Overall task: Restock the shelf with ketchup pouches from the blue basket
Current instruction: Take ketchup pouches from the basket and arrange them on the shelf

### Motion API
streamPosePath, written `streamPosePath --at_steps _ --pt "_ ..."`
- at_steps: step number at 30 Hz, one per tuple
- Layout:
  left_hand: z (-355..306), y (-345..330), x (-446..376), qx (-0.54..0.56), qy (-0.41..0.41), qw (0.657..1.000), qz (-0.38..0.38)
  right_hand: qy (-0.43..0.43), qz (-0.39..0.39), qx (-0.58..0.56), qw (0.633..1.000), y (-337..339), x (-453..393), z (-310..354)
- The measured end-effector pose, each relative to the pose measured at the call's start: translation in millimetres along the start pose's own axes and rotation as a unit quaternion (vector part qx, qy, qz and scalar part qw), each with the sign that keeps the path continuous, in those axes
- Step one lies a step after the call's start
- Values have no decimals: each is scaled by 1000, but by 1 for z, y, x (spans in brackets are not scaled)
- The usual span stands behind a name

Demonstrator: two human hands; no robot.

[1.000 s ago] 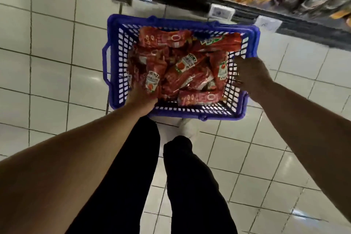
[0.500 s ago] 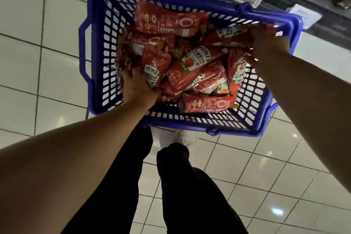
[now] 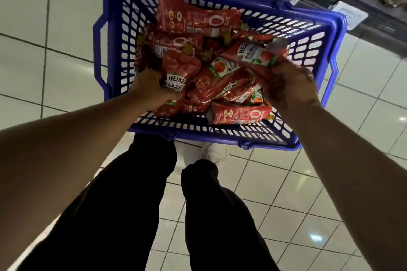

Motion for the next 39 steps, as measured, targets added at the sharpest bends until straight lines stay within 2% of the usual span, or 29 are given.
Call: streamPosePath --at_steps 2,4,8,11,16,19,24,26,30,34,37,39 --pt "-3 8 9 46 -3 999 -9 -33 -19 -16 999 7 11 -22" --pt "-12 11 21 143 6 990 -3 -56 -11 -43 997 8 27 -37" --pt "-52 16 53 376 9 926 32 -101 109 -146 978 -13 82 -43" --pt "-100 30 87 454 -3 890 41 -88 183 -160 966 -22 146 -25" --pt "-195 88 147 464 -42 884 41 -95 338 -125 928 -34 279 17" --pt "-262 132 186 480 -65 873 50 -32 407 -17 912 -37 366 54" --pt "-373 211 263 510 -161 844 50 98 387 59 915 -31 479 114" --pt "-412 239 298 494 -203 845 39 160 384 67 907 -25 521 139" --pt "-468 289 354 426 -252 869 -19 259 386 100 880 -10 592 183" --pt "-506 334 395 365 -276 886 -74 308 374 137 864 8 645 209" --pt "-526 360 419 367 -287 879 -104 335 345 151 863 15 675 220" --pt "-538 377 434 377 -288 872 -123 324 341 116 875 15 693 227"
Point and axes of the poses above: each hand's wrist, its own x-axis away from the middle knuckle, its own y-axis out of the back of the hand, z = x × y, the point moved 7 cm from there along -x, towards the middle knuckle, and after that the axes turned 13 degrees about -y, right-handed, at the moved point
